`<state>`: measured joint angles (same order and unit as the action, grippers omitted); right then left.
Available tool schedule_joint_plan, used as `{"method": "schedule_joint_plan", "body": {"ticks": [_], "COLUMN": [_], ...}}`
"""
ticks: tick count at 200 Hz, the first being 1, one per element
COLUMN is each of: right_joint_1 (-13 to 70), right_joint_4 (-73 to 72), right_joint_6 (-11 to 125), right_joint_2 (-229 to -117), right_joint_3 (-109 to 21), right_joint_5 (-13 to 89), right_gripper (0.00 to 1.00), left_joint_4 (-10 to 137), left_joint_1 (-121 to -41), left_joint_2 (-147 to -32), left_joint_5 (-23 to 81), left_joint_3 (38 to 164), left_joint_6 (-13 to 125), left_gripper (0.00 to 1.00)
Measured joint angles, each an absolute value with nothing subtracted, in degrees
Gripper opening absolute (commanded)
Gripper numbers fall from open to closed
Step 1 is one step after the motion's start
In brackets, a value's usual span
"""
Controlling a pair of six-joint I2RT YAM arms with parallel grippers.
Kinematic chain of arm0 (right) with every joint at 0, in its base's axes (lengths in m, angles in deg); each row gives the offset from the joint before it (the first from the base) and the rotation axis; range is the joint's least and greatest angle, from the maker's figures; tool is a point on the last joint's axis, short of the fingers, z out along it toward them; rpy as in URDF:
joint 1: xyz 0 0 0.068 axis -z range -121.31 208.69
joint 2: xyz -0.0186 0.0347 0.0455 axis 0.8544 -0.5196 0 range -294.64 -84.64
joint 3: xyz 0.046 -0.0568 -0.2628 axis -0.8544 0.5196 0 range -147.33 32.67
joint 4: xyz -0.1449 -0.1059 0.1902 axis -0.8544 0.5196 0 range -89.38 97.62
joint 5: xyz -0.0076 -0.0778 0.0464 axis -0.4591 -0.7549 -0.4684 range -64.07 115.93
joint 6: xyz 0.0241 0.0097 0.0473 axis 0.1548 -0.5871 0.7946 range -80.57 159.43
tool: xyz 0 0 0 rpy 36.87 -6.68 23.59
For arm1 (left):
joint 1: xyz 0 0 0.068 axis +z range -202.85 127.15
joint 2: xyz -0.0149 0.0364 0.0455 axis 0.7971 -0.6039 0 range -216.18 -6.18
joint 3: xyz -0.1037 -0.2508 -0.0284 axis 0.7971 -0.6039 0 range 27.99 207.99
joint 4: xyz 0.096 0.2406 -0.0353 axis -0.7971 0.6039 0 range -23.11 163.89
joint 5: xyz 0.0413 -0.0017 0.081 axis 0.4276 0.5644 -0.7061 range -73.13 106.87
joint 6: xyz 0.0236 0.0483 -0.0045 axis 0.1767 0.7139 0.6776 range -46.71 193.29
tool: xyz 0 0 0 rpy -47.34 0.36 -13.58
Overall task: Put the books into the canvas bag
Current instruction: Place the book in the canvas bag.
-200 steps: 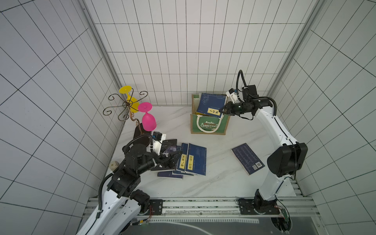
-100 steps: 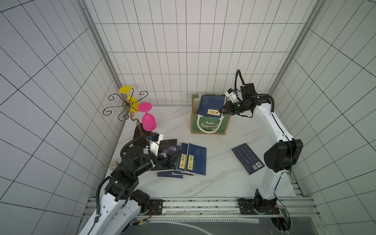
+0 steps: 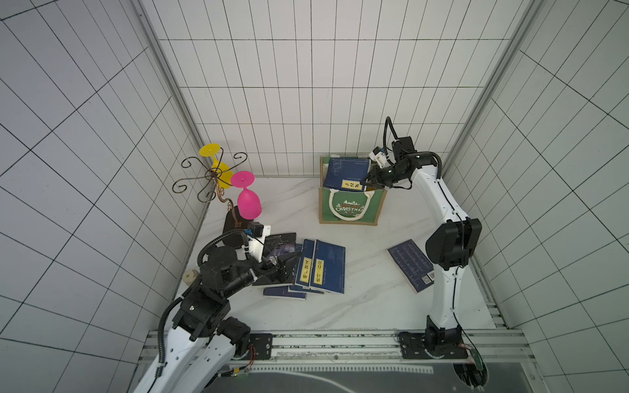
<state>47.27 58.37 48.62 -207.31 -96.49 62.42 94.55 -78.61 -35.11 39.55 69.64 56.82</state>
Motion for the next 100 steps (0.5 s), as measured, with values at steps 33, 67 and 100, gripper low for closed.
{"method": "schedule_joint_plan", "body": {"ticks": [33,67,100], "right_joint_1": [46.5,46.3,46.3], "right_joint_4": [59.1,60.3,60.8], "right_joint_6": [47.9,47.7,47.7], "right_joint_2": [-206.6,-205.1,-205.0], "right_joint_3": [-96.5,-96.5,-96.5], "right_joint_5": [61.7,60.6,58.9], "right_gripper": [0.00,0.02,0.09], "left_joint_4": [94.5,94.5,94.5], "left_joint_1": [-78.6,-78.4,-78.2], "left_joint_2": [-35.1,-35.1,-35.1], "left_joint_5": [39.5,39.4,39.3], "left_joint_3": [69.6,69.6,69.5], "left_joint_6": [56.8,56.8,56.8], "left_gripper": [0.97,0.97,0.97]}}
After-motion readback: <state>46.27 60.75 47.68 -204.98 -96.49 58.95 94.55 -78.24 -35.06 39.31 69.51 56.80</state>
